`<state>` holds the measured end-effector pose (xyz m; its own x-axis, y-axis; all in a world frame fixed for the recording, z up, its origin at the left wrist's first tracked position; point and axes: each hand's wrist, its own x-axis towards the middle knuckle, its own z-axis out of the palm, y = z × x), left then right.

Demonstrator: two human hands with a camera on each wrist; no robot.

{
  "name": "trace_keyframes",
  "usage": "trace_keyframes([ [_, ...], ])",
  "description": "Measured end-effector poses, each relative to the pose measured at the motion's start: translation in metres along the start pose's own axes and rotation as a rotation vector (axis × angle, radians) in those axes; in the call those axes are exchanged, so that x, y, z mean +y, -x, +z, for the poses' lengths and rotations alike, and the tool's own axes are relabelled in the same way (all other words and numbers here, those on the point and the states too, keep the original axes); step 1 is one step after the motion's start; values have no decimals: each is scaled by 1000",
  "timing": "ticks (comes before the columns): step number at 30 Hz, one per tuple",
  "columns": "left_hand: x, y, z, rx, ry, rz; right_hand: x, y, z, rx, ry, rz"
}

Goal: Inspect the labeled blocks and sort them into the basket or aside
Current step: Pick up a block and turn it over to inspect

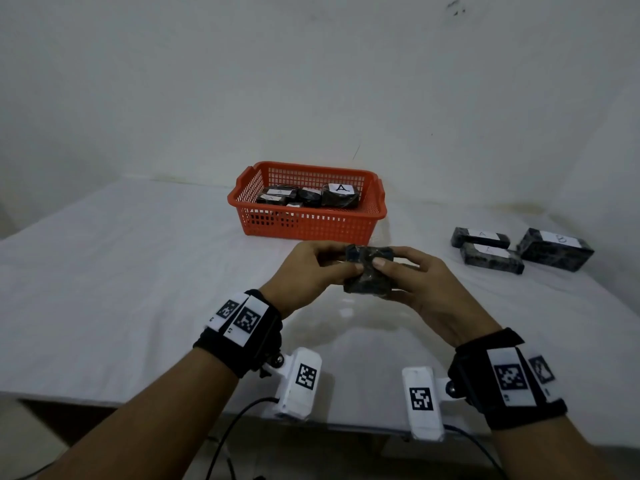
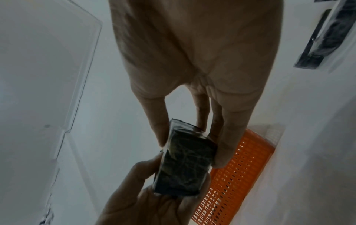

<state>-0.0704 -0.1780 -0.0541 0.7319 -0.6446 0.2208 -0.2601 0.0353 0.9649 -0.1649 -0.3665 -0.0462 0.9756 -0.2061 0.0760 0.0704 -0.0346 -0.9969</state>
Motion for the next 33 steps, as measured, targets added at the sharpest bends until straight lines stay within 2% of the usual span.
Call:
trace_keyframes([
  [4, -1, 2, 4, -23, 72, -37, 5, -2, 0, 60, -14, -22],
  [8, -3, 1, 3, 40, 76, -26, 8, -1, 1, 20, -6, 2],
  [12, -2, 2, 3, -8, 149, -54, 10, 2, 1, 28, 58, -46],
  [19, 7, 2, -12, -71, -14, -53, -5, 2, -3, 22, 161, -120],
  [23, 6, 1, -15, -57, 49, -34, -5, 1, -3, 27, 8, -99],
  [26, 2, 2, -10, -62, 145, -41, -4, 3, 2, -18, -62, -7],
  [28, 2, 2, -7, -57, 123, -31, -6, 4, 6, -50, -110, 59],
  [33, 9, 2, -4, -122, 116, -32, -7, 0, 3, -41, -19, 4],
])
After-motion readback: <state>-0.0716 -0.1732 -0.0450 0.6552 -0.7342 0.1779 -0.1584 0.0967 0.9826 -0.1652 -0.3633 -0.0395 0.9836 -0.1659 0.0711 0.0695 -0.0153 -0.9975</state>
